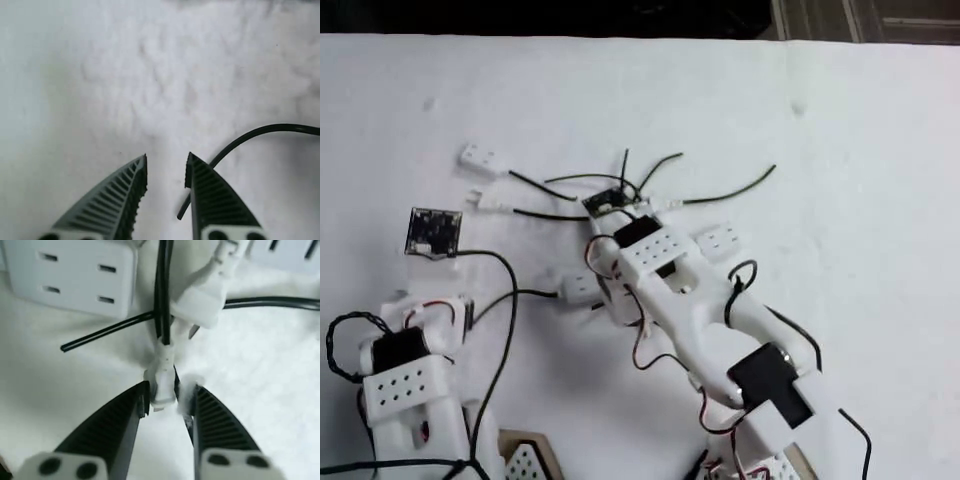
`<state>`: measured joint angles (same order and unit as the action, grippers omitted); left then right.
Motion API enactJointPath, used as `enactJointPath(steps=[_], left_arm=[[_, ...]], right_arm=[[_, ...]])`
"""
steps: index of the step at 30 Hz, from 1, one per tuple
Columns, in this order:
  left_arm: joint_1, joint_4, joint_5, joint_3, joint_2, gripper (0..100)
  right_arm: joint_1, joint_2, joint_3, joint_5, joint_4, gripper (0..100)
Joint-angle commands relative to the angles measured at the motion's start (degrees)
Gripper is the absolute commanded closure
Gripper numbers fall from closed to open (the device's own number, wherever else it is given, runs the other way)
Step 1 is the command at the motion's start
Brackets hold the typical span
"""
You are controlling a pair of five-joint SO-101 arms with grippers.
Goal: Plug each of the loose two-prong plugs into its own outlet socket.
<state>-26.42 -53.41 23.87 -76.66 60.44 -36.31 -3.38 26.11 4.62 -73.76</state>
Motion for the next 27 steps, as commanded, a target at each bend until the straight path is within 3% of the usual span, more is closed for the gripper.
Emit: enactJointPath(steps=[1, 13, 19, 27], left_arm=[[-0.1, 1.1, 0.5, 0.4, -0.1, 86], [-0.1, 1.1, 0.5, 0.3, -0.1, 86], [-0.1, 1.1, 0.5, 0.3, -0.1, 86], [-0.1, 1.1, 0.5, 0.3, -0.1, 86]], right_arm=[[-0.6, 0.3, -2.0, -0.5, -0.9, 88.8], [-2.4, 0.2, -1.9, -0.4, 2.5, 89.1], [-2.1, 0.1, -1.9, -0.4, 2.4, 96.6], [-2.1, -4.1, -1.9, -0.4, 2.3, 96.7]])
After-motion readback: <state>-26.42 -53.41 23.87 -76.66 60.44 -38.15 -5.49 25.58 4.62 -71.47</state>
